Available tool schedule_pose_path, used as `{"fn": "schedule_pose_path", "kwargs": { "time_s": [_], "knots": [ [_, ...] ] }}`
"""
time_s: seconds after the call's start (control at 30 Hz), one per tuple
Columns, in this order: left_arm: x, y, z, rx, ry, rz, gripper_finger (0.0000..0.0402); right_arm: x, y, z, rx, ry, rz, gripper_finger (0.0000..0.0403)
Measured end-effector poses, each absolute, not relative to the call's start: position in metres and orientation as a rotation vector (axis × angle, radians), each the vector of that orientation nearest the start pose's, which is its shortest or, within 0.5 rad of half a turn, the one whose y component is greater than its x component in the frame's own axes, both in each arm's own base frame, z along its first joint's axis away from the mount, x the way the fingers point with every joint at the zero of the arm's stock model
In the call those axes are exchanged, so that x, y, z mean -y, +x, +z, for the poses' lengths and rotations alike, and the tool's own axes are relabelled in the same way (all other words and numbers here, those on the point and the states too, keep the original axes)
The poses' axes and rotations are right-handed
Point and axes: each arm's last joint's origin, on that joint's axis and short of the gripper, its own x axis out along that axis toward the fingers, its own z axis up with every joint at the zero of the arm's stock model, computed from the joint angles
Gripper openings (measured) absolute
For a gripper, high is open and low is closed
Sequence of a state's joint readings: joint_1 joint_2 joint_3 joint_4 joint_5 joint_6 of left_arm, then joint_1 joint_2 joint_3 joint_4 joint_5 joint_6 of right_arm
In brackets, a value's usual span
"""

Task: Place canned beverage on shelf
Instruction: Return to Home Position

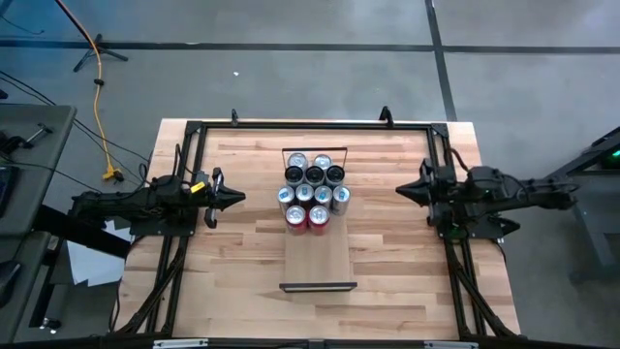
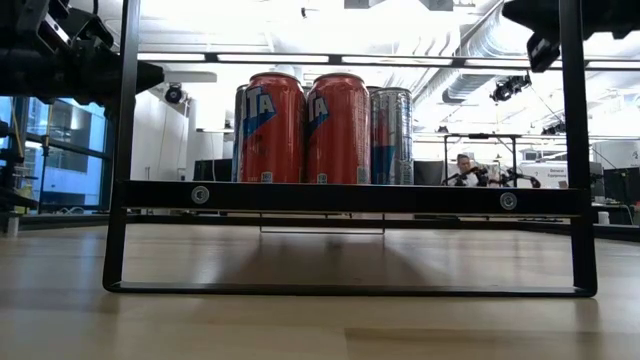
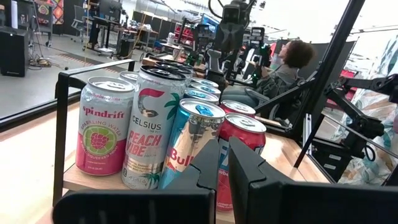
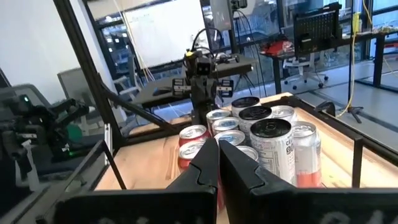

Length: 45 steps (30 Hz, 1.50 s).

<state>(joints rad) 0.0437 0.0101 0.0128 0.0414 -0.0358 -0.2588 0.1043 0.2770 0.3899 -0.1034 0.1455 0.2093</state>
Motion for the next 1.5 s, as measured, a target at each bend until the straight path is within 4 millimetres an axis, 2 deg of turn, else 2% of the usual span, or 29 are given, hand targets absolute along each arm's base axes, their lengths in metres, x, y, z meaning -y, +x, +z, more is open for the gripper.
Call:
{"fn": "schedule_pose_path", "kwargs": {
  "time_s": [0.27,0.5,0.97,1.1,1.5],
  "knots": [
    [-0.005,0.097,0.171,0.054,-0.258,0.074,0.0001,-0.003,0.094,0.24,0.126,0.244,-0.05,0.0],
    [-0.005,0.097,0.171,0.054,-0.258,0.074,0.0001,0.0,0.092,0.209,0.135,0.279,-0.059,0.0],
    [-0.005,0.097,0.171,0.054,-0.259,0.075,0.0001,0.0,0.097,0.175,0.097,0.276,-0.038,0.0],
    [-0.005,0.097,0.171,0.054,-0.258,0.074,0.0002,0.0,0.097,0.171,0.054,0.296,-0.017,0.0],
    [-0.005,0.097,0.171,0.054,-0.258,0.075,0.0003,0.0,0.1,0.166,-0.003,0.201,-0.034,0.0]
  ]
}}
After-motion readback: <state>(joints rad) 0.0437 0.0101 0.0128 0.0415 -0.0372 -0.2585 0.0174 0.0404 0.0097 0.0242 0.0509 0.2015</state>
